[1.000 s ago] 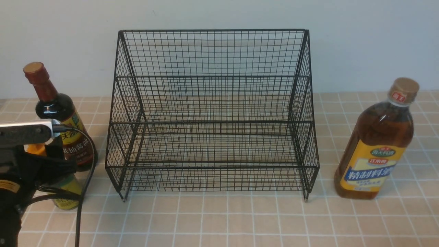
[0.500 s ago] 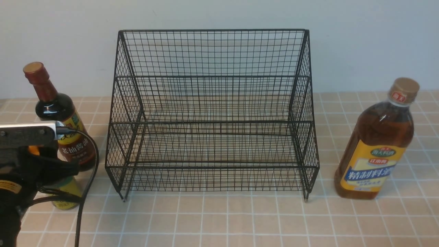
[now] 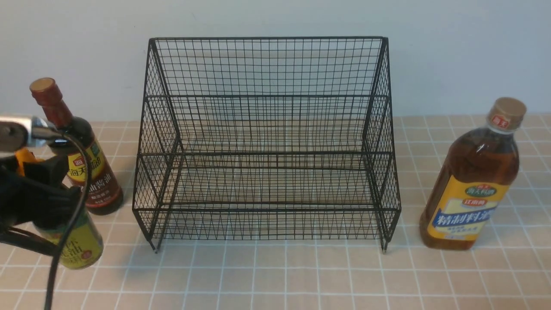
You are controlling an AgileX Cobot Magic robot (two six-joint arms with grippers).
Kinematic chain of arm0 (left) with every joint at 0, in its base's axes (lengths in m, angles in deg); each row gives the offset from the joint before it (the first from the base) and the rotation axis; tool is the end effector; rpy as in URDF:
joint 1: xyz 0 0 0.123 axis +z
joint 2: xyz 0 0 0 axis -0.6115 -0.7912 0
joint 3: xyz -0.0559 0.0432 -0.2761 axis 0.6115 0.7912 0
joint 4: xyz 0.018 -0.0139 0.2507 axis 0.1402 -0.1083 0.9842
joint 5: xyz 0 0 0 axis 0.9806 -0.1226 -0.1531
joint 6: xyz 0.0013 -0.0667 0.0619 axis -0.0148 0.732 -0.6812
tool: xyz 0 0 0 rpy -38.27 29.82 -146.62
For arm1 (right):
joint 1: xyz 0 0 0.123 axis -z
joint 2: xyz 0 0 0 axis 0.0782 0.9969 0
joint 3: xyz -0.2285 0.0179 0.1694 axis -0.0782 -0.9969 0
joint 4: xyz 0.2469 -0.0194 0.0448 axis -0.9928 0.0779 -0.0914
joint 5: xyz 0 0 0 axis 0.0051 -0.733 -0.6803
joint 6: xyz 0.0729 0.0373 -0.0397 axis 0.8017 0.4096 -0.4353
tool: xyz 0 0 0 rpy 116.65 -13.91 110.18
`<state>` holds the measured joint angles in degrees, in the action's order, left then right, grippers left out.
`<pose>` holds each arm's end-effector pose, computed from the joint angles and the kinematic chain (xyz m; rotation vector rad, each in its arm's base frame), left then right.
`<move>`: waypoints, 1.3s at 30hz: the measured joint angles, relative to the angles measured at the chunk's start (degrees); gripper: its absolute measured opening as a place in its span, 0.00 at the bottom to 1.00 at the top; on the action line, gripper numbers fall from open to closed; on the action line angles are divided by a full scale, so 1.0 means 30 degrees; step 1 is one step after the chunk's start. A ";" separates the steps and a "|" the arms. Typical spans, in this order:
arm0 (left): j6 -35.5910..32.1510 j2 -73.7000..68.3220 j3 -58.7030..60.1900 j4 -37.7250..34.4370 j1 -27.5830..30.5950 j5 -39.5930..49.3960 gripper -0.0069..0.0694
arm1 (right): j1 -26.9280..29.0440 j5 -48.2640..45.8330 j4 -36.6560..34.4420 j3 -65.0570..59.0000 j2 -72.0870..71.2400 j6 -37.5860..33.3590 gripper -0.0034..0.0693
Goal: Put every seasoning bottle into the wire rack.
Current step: Use the left arm to put the condiment bottle back on the shelf
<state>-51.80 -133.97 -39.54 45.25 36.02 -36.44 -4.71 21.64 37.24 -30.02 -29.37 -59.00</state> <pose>0.1842 -0.0074 0.2933 0.0776 1.9060 -0.0150 0.0521 0.0036 0.1731 0.0165 1.8723 0.0724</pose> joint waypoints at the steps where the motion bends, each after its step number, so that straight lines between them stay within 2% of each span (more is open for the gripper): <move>1: 0.0000 0.0175 -0.0326 0.0024 -0.0029 0.0356 0.45 | 0.0000 0.0000 0.0000 0.0000 0.0000 0.0000 0.03; 4: 0.0000 0.0426 -0.1575 0.0071 -0.0325 0.1119 0.45 | 0.0000 0.0000 0.0000 0.0000 0.0000 0.0000 0.03; 9: -0.0025 -0.0115 -0.2692 0.0163 -0.2725 0.0975 0.45 | 0.0000 0.0000 0.0000 0.0000 0.0000 0.0000 0.03; 13: -0.0025 -0.1840 -0.2691 0.0144 -0.5021 -0.1055 0.45 | 0.0000 0.0000 0.0000 0.0000 0.0000 0.0000 0.03; 17: -0.0025 -0.3816 -0.2691 0.0130 -0.6122 -0.4008 0.45 | 0.0000 0.0000 0.0000 0.0000 0.0000 0.0000 0.03; 23: -0.0070 -0.6385 -0.2691 0.0053 -0.6356 -0.7462 0.45 | 0.0000 0.0000 0.0000 0.0000 0.0000 0.0000 0.03; 39: -0.0077 -1.0762 -0.2716 0.0015 -0.6376 -0.8108 0.45 | 0.0000 0.0000 0.0000 0.0000 0.0000 0.0000 0.03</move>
<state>-52.03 -166.26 -47.69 45.30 16.89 -60.76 -4.71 21.64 37.24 -30.02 -29.37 -59.00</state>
